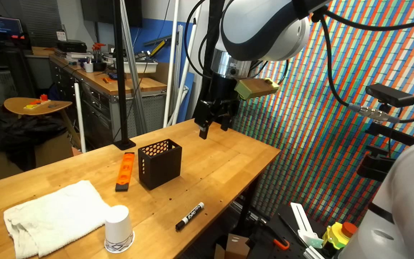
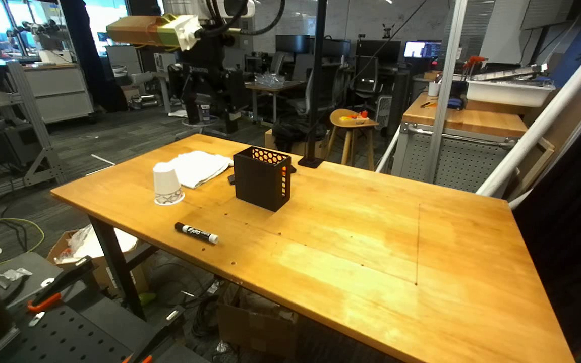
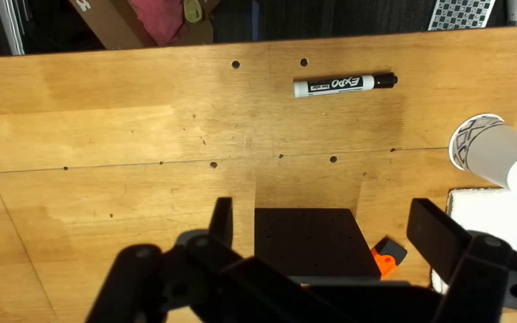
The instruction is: Put the towel inside the black object
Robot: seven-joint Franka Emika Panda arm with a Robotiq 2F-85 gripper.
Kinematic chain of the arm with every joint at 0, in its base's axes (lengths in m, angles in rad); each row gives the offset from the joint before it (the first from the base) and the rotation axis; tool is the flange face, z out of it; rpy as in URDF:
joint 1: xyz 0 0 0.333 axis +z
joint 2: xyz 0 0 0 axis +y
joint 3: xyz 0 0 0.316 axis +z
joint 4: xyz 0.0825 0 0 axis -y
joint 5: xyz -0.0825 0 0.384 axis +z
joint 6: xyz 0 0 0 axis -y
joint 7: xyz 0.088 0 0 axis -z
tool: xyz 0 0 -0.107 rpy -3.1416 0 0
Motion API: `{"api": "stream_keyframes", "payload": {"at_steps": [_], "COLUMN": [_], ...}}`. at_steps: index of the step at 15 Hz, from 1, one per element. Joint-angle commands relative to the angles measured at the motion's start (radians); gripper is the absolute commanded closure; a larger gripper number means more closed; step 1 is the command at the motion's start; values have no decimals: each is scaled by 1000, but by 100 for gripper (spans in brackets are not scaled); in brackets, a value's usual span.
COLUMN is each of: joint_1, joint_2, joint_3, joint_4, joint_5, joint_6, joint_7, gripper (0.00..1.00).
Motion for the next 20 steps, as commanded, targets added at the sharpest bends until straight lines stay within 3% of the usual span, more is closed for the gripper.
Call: {"api": "stream_keyframes", "payload": {"at_steps": [1, 9, 20], "joint_1": [13, 107, 206], "joint_2": [7, 127, 613], "joint_3": [10, 118, 212], "joint_4": [5, 113, 573], "joint_5": [5, -6, -29], "joint_6": [3, 2, 128], "joint_7": [0, 12, -148], "gripper": [0, 0, 0]}}
